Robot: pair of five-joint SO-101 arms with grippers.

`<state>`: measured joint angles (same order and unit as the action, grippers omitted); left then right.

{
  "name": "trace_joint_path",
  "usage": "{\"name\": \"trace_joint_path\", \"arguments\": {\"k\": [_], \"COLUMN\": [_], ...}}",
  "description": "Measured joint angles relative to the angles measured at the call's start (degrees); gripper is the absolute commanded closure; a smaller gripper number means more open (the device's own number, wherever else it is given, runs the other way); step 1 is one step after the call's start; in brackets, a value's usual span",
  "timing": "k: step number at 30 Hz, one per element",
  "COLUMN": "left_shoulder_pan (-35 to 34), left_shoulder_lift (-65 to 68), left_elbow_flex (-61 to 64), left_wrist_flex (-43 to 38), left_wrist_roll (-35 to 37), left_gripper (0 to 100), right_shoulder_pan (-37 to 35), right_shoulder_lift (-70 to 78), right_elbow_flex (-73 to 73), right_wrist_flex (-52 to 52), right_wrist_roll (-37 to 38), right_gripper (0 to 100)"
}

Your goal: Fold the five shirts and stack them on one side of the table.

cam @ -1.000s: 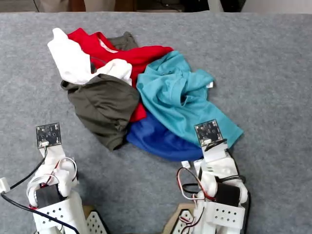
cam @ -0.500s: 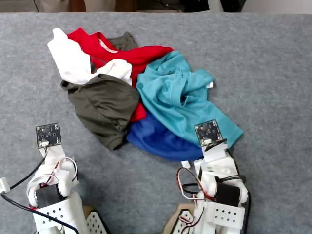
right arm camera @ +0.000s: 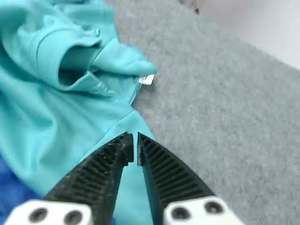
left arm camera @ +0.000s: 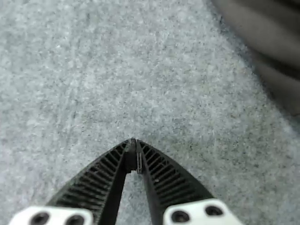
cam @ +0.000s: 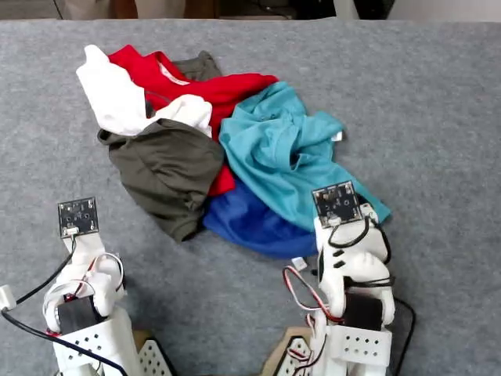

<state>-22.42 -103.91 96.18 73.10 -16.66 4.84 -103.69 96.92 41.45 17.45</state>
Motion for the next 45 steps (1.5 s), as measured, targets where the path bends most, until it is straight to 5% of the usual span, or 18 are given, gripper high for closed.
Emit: {"name": "trace_joint_path", "arguments": {"k": [16,45], "left_shoulder_pan": [0.0,0.0], "left_shoulder_lift": [0.0,0.0], "left_elbow_flex": [0.0,0.0], "left_wrist_flex": [0.0,0.0], "left_wrist_roll": [0.0,0.0], "left_gripper": [98,98], "right_shoulder_pan": [0.0,0.1], "right_shoulder_lift": [0.0,0.0], "right_elbow_flex": [0.0,0.0], "right_wrist_flex": [17.8,18.5], "right_wrist_roll": [0.0,0.0], "right_gripper": [96.4,96.4]}}
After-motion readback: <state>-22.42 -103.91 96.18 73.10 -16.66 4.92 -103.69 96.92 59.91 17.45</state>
